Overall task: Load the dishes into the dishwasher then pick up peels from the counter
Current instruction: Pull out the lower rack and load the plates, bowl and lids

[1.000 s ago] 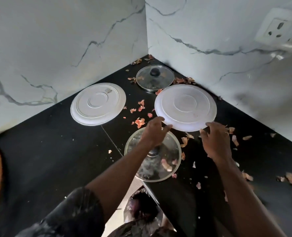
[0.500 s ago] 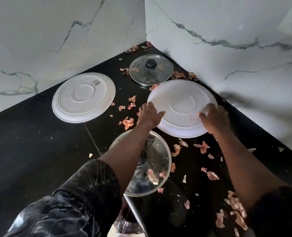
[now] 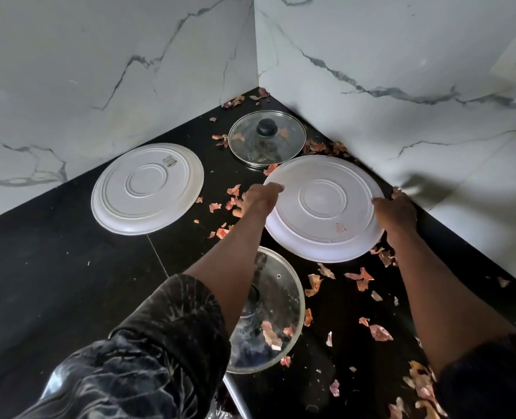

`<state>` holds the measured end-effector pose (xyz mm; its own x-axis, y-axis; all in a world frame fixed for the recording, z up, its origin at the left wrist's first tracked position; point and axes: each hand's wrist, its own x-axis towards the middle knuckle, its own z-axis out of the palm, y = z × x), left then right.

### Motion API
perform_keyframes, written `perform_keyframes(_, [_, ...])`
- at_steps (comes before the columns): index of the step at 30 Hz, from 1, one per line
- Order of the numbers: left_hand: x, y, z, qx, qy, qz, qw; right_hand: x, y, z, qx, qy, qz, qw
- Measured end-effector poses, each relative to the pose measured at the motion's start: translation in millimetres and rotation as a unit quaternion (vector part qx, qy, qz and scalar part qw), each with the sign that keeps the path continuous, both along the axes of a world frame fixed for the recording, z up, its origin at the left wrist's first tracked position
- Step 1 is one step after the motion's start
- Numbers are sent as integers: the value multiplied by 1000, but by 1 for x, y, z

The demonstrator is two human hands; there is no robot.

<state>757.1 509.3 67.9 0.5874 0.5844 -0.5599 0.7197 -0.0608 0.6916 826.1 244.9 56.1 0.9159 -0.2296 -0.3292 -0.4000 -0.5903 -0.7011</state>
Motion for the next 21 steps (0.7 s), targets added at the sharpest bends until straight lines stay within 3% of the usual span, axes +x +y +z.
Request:
perform_keyframes(4, [-9, 1, 17, -55, -29, 7, 998, 0, -4, -2, -36, 1, 9, 999])
perform_keyframes(10, [3, 16, -9, 17, -26, -13, 999, -4, -3, -11, -137, 17, 61, 989])
perform_keyframes(14, [-23, 4, 32, -25, -94, -8, 995, -5, -1, -9, -136, 10, 58, 989])
perform_keyframes(18, [-41, -2, 40, -103, -161, 4, 982, -5, -7, -8, -54, 0, 54, 997])
perform_keyframes(21, [-54, -7, 50, -98, -206, -3, 974, -11, -7, 3, 73, -53, 28, 996])
